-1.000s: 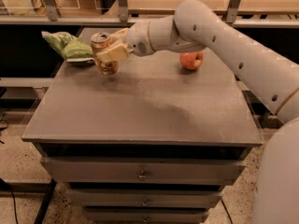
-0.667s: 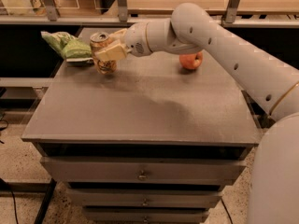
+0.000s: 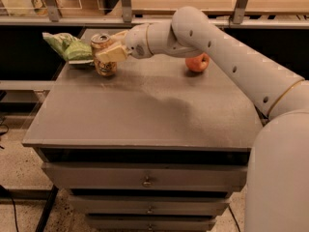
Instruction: Move orange can near green jalapeno chip bag
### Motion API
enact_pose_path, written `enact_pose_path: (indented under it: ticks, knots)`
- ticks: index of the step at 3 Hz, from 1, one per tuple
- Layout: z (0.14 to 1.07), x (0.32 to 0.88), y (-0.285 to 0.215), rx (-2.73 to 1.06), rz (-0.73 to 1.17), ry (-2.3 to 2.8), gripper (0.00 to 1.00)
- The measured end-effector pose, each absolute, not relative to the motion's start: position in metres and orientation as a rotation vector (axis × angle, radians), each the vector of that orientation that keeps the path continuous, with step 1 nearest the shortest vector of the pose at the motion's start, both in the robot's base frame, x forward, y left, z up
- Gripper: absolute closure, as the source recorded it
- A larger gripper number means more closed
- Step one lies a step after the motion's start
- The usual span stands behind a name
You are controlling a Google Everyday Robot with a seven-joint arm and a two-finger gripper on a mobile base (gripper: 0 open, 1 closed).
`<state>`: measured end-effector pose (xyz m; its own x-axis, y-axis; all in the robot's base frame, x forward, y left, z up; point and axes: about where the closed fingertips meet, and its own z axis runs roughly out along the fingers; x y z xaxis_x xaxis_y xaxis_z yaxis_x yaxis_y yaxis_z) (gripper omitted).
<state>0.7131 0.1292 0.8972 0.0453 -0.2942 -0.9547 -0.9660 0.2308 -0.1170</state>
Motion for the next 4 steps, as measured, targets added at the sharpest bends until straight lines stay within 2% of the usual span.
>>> enact_pose_path:
  ticks: [2,3,4]
  knots:
    - [0.8905,0.7193,0.1344,-1.281,0.816,1.475,0.13]
    - [0.8898,0.7184,0.1371,-1.283,0.820,1.473,0.00]
    - [0.8898,0.7184,0.1372,-1.284,0.821,1.473,0.00]
